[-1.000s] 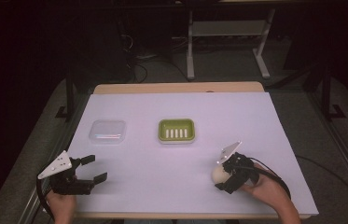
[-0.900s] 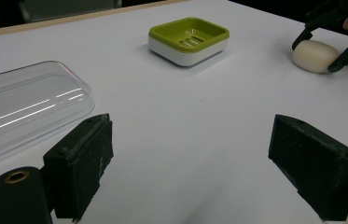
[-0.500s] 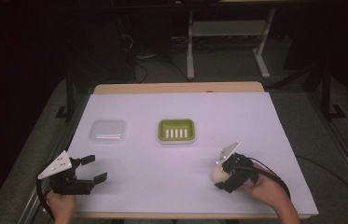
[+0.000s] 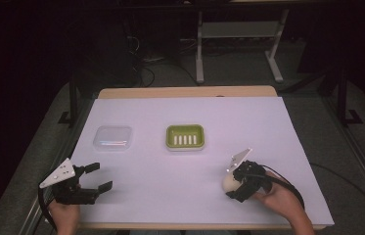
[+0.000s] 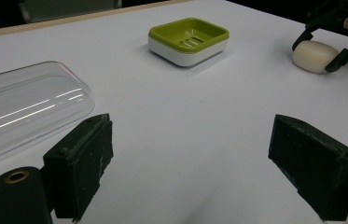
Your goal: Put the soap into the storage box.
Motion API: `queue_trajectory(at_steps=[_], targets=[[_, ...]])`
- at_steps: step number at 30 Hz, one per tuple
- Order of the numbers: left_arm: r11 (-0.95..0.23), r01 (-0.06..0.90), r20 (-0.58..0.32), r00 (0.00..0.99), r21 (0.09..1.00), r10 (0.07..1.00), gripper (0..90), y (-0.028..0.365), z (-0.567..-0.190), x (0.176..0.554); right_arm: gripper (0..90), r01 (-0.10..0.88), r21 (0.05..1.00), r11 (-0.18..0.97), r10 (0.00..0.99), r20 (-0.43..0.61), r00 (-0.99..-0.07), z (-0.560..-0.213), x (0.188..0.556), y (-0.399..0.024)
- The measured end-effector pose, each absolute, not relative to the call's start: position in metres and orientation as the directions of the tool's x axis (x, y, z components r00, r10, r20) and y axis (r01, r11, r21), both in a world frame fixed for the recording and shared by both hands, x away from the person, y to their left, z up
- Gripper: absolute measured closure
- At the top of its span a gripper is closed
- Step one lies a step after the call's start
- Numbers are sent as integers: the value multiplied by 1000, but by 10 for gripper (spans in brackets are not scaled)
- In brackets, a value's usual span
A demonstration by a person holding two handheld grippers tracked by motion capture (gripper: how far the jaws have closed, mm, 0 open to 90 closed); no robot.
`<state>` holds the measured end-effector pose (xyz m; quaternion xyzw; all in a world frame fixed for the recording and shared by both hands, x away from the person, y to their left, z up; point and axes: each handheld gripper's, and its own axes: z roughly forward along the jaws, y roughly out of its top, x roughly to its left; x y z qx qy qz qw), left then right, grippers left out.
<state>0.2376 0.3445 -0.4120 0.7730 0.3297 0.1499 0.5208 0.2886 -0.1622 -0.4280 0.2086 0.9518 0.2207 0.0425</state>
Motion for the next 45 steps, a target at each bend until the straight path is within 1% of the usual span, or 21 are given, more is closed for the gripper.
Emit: queue_trajectory(at_steps=[12,17,25,45], targets=[[-234,355,-115,735,905,668,131,345,-412,237,223,367,484,794,402,34,-915,-416,288,-160],[-233,355,-116,736,905,667,131,345,-412,237,224,362,481,798,401,25,-916,-415,290,-159],[-230,353,-117,736,907,667,131,345,-412,237,224,357,484,799,389,36,-921,-413,293,-157],[-228,355,-121,736,907,667,131,346,-413,237,224,351,515,782,375,61,-925,-392,312,-155]])
